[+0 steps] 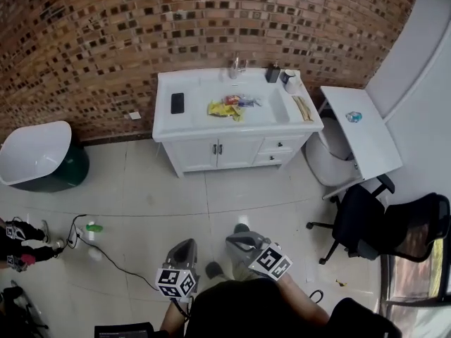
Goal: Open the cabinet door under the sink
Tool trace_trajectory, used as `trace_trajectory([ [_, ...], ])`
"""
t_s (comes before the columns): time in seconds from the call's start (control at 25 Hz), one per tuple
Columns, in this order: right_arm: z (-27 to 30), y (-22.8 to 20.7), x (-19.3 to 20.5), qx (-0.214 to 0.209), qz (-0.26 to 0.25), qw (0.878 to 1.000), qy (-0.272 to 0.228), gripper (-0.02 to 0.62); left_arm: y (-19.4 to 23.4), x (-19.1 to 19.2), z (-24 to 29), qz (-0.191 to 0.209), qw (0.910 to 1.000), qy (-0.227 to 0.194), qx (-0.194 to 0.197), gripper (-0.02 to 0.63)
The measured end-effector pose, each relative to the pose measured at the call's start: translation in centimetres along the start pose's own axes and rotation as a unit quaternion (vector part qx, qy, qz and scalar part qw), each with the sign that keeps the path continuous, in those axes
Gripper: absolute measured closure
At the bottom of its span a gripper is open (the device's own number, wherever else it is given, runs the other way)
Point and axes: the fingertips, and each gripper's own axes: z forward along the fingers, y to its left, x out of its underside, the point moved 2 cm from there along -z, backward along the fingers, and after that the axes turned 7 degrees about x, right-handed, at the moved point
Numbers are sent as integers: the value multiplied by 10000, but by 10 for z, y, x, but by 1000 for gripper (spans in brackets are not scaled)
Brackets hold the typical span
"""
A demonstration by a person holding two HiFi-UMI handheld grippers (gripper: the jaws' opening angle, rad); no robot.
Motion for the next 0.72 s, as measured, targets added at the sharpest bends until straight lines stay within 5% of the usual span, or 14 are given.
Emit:
trace_trajectory([
  [0.36, 23, -134, -28, 173, 151, 9989, -405, 604, -8, -37, 104, 348, 9983, 467, 91, 589],
  [0.72, 4, -280, 44, 612, 875, 9943, -76, 604, -13, -26, 191, 348, 9927, 1153, -108, 589],
])
